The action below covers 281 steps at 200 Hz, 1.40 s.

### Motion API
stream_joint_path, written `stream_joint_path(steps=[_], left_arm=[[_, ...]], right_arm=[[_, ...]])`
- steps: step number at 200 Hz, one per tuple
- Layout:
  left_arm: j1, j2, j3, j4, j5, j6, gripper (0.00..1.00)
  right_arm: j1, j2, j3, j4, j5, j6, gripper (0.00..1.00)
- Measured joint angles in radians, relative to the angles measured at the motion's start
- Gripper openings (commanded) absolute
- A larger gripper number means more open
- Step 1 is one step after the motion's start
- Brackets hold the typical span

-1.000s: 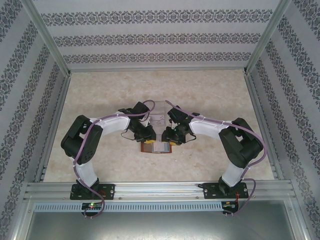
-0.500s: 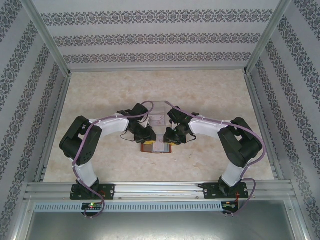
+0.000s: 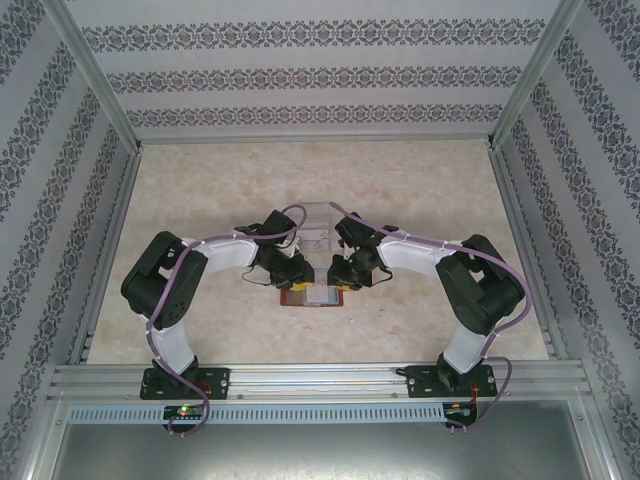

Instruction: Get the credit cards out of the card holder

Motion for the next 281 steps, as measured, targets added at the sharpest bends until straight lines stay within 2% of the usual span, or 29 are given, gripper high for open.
stream_joint_path(steps=[52,107,222,281], left_arm=[[0.006,0.004,-0.007,0.013,0.014,-0.011,0.16],[0.016,-0.026,-0.008,0.0,0.011,0.004,0.13],[0.026,-0.072,0.082,-0.248,-0.062,0.149,0.05],[0.026,-0.1,0.082,-0.275,-0.08,0.164,0.02]], right_arm=[[0.0,0.0,0.0,0.0,0.001,0.0,0.28],[0.0,0.0,0.0,-0.001,0.003,0.0,0.28],[0.0,0.0,0.0,-0.001,0.004,-0.002,0.28],[0.0,0.0,0.0,-0.001,0.004,-0.004,0.28]])
